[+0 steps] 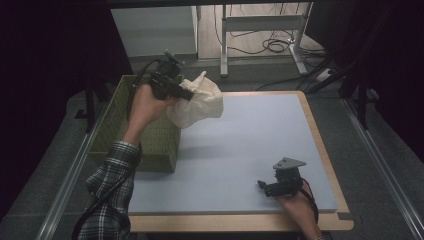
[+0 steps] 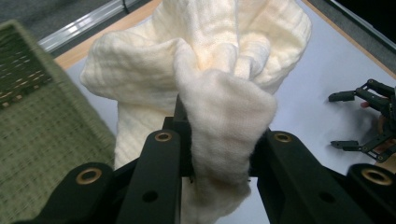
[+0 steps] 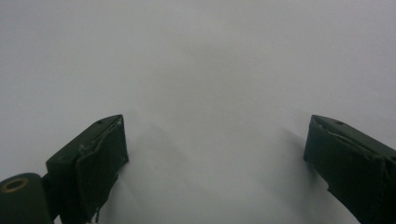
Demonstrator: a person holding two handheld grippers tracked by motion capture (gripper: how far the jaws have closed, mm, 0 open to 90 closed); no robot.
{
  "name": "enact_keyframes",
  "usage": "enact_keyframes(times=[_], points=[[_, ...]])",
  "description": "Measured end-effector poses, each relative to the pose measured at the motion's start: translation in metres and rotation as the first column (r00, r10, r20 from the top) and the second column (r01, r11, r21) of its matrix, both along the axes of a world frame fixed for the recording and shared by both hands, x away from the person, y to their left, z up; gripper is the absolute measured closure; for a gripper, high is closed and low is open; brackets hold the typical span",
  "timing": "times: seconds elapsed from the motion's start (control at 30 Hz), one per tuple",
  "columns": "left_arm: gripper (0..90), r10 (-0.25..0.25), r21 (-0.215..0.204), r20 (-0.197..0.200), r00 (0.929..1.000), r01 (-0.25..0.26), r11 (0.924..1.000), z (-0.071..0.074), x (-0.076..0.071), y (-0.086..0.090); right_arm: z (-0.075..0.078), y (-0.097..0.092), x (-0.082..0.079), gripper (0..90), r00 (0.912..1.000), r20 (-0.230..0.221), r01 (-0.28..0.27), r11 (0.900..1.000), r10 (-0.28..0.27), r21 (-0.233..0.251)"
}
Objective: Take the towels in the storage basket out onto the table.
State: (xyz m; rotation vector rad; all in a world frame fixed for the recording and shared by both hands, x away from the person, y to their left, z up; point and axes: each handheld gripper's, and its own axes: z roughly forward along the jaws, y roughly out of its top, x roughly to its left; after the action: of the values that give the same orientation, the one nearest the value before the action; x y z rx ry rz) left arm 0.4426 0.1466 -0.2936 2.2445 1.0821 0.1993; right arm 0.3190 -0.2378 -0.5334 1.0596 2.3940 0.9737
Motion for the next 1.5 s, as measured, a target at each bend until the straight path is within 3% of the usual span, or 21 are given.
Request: enact_keyframes(times=[0.67, 0.87, 0.97, 1.37, 1.5], points=[[74.6, -0.099, 0.013, -0.025, 0.9947, 0.100, 0.9949, -0.036, 0.013, -0.072, 0.000, 0.000, 0.000, 6.1, 1.0000, 0.000, -0.001, 1.0000, 0.001, -0.003], [74.3, -0.119, 0.029, -0.016, 0.9927, 0.120, 0.9924, -0.050, 0.016, -0.091, 0.000, 0.000, 0.000, 6.1, 1.0000, 0.001, -0.001, 1.0000, 0.001, -0.004], [73.8, -0.127, 0.055, -0.008, 0.9918, 0.128, 0.9903, -0.058, 0.017, -0.101, 0.000, 0.000, 0.000, 6.1, 1.0000, 0.002, -0.001, 1.0000, 0.001, -0.003], [71.4, -0.143, 0.092, -0.033, 0.9892, 0.145, 0.9851, -0.118, 0.020, -0.124, 0.000, 0.000, 0.000, 6.1, 1.0000, 0.004, -0.001, 1.0000, 0.001, -0.005], [70.3, -0.145, 0.084, -0.048, 0.9883, 0.148, 0.9853, -0.137, 0.020, -0.127, 0.000, 0.000, 0.000, 6.1, 1.0000, 0.003, -0.001, 1.0000, 0.001, -0.004]])
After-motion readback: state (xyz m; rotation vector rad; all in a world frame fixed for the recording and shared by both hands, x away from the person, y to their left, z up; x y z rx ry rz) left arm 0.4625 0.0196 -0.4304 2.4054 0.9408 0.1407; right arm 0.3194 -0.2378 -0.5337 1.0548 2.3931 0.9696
